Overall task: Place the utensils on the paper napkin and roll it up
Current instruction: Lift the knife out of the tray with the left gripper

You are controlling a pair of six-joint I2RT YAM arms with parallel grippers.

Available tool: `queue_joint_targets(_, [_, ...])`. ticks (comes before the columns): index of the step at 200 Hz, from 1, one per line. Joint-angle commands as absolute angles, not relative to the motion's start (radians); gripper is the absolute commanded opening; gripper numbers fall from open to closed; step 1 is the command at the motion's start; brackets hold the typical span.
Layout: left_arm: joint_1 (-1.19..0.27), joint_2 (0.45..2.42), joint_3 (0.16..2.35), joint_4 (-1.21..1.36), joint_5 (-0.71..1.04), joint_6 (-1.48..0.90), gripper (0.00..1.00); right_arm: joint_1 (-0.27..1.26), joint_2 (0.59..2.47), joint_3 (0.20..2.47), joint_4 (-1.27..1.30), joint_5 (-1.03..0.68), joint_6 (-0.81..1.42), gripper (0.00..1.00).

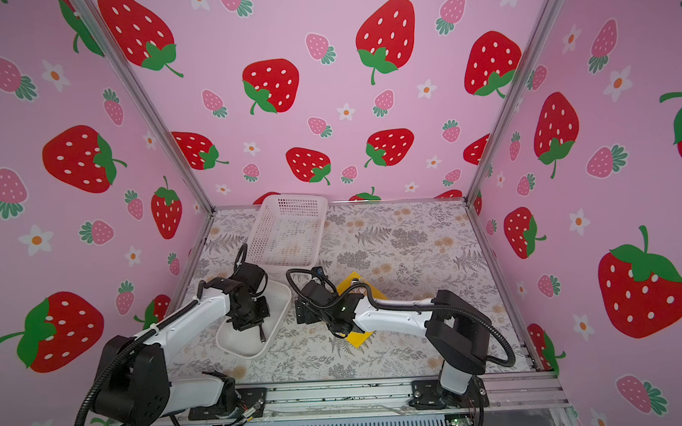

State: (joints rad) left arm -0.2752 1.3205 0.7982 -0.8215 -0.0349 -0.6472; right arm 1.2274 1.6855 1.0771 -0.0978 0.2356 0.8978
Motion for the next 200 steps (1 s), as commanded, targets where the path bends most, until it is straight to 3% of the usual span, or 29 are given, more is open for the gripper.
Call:
queue_joint_targets(1, [-0.277, 1.298, 0.846, -0.906, -0.078, -0.631, 0.02, 1.220, 1.644, 1.060, -0.118, 0.265, 0.924, 0.91])
queue_joint_targets(112, [-0.300, 1.203, 1.062, -1.069, -0.034, -0.571, 0.02, 1.150, 1.463, 0.908, -0.115, 0.331, 0.987, 0.91])
queue_joint_targets(200, [-0.569, 1.310, 1.257, -1.081, -0.005, -0.649, 0.02, 1.062, 1.283, 0.734, -0.094, 0.321, 1.033, 0.91])
